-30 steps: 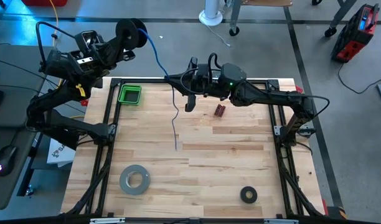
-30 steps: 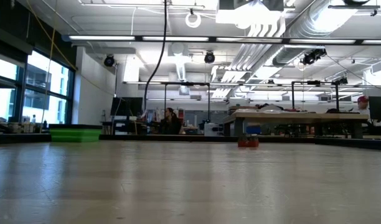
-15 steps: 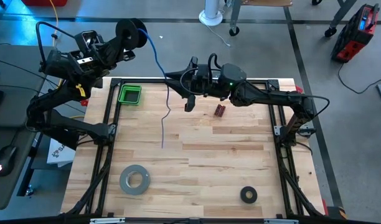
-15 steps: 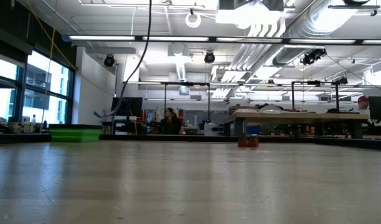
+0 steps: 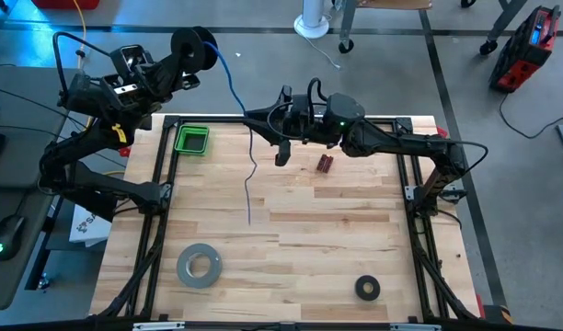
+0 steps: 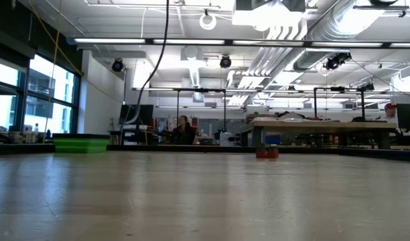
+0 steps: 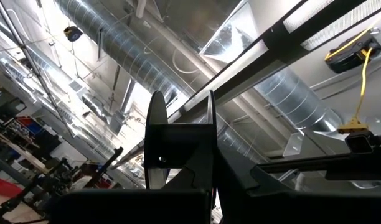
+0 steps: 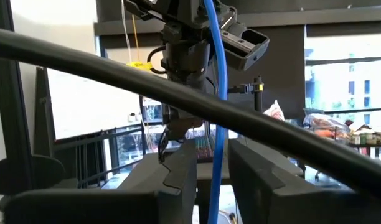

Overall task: Coil cords
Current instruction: Coil the blue wire onto the spool

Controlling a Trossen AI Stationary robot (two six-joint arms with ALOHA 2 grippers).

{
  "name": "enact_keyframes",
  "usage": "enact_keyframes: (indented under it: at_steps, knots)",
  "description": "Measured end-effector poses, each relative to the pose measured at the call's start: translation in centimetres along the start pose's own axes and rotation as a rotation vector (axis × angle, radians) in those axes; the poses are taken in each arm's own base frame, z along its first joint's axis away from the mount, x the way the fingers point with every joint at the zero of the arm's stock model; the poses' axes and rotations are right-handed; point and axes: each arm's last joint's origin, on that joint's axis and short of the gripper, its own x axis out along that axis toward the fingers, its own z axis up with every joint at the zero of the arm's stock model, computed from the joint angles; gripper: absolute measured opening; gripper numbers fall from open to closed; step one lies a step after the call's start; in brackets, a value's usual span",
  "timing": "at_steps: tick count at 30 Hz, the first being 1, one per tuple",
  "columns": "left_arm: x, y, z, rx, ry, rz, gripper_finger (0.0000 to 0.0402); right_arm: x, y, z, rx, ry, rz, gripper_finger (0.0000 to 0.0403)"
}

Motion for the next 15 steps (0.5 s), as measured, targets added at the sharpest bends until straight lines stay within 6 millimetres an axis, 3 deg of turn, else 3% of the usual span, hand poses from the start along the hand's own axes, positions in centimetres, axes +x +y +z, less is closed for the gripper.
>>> enact_keyframes:
  at_steps: [5,15]
  knots:
    - [0.00,0.00,-0.01,0.000,0.001,0.000,0.0000,-0.64,0.13,0.96,-0.008,0.008,-0.001,0.0063]
    - [0.00,0.00,-0.01,0.000,0.000,0.000,0.0000,-0.65,0.05,0.74,-0.002,0.030,-0.022,0.0069]
